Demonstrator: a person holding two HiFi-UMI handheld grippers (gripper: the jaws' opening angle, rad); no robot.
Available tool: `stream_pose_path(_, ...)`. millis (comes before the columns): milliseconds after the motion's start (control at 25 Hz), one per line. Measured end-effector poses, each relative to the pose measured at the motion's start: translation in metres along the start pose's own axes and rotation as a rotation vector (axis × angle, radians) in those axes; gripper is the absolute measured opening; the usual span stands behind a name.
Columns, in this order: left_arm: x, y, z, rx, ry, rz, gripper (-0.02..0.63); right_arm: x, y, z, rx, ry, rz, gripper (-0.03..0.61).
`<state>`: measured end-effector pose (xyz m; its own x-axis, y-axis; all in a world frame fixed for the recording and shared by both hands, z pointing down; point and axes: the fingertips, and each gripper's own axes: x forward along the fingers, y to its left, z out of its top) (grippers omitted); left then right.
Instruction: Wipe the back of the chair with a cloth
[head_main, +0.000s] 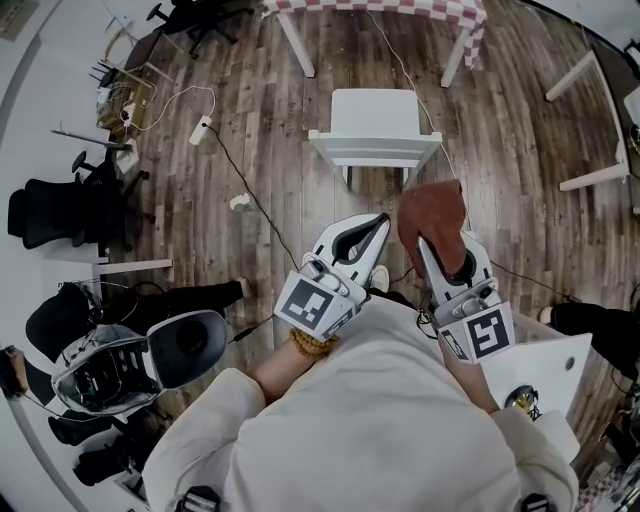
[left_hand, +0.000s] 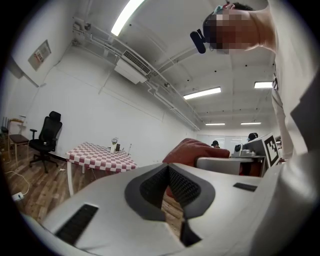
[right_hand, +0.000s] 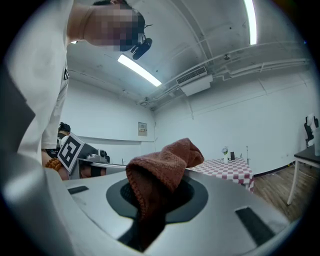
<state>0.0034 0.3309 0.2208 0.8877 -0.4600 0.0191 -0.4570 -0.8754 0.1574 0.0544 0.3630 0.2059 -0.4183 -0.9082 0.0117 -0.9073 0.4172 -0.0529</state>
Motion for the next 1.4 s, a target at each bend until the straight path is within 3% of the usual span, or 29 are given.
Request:
stream_pose_path(520,0.032,0.062,0.008,-0.029,-0.021,0.024,0.031,0.058,-0.032,0.000,-0.002,0.024,0.007,0.080)
stream_pose_path(1400,0.093,0.270,0.048,-0.047,-0.016,0.037,0.031,0.274,-0.087,0.017,-0.032,0.057,0.021,0.081)
